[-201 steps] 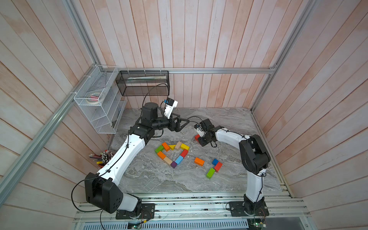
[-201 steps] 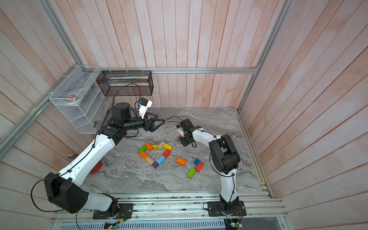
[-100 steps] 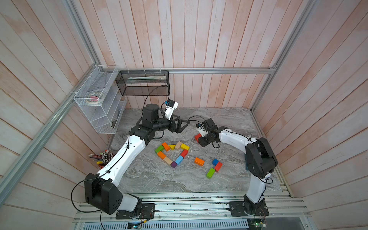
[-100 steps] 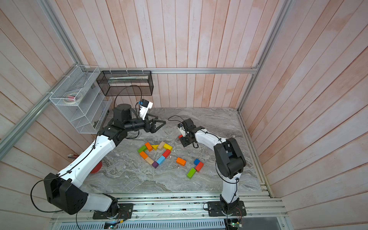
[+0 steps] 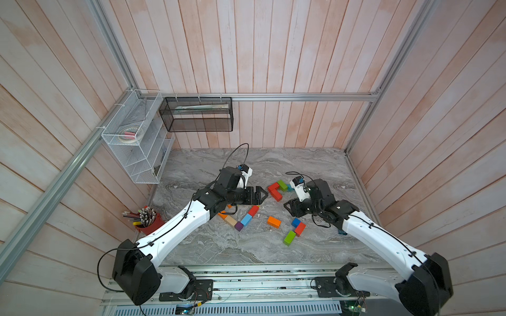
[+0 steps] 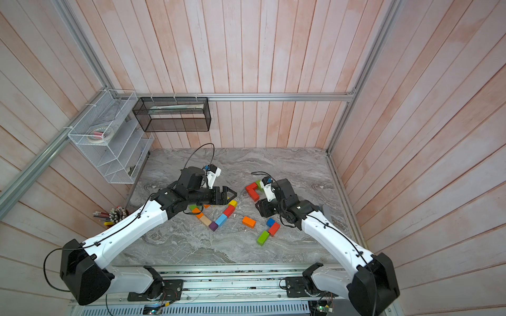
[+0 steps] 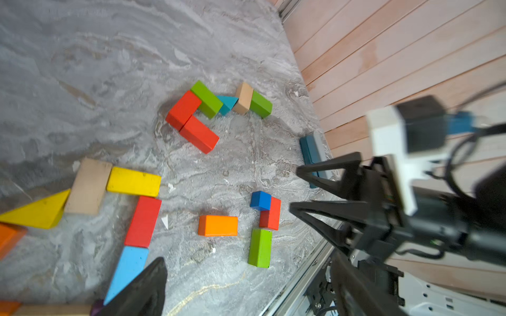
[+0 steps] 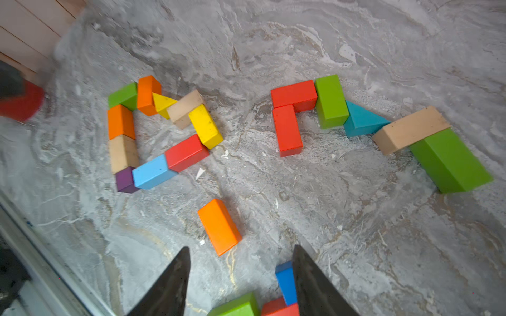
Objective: Assemble a heart with building blocks
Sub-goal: Assemble the building block at the center of the board.
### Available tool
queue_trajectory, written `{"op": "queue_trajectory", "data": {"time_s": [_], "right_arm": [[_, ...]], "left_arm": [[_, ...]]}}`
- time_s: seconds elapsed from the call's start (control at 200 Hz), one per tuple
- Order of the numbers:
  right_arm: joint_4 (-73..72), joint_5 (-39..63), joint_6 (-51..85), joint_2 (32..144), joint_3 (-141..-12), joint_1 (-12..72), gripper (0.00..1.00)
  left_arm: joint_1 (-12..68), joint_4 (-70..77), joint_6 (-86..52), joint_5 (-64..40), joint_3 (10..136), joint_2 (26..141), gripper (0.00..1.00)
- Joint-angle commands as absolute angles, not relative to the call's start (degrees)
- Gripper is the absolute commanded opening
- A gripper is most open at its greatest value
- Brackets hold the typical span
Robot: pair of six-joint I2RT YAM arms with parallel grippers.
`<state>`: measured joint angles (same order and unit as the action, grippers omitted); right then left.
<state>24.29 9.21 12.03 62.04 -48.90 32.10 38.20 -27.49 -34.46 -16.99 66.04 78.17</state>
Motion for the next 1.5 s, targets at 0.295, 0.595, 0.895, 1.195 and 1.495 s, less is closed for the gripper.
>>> {"op": "queue_trajectory", "data": {"time_s": [0.295,0.595,0.895,1.195,1.495], "right_arm": [[41.93,9.05,19.2,38.21,-49.26,32.52,0.64],[45.13,7.2,18.53,30.7,-46.55,32.46,0.65],[43.95,7.95,18.17,29.47,-45.44,32.52,0.65],[43.77,7.93,18.14,29.81,-45.18,32.52,0.65],[43.59,7.72,18.37,30.28,-44.91,32.52,0.64]], "left_arm": [[50.24,-30.18,-65.04,-2.07,65.65,90.01,0.91],[52.73,-30.71,-69.95,-4.34,71.42,101.36,0.86],[52.73,-29.71,-66.71,-5.4,76.44,108.89,0.79],[52.73,-30.4,-64.11,-6.11,80.43,114.01,0.66],[52.99,-33.75,-56.65,-5.21,87.18,118.98,0.46]]}}
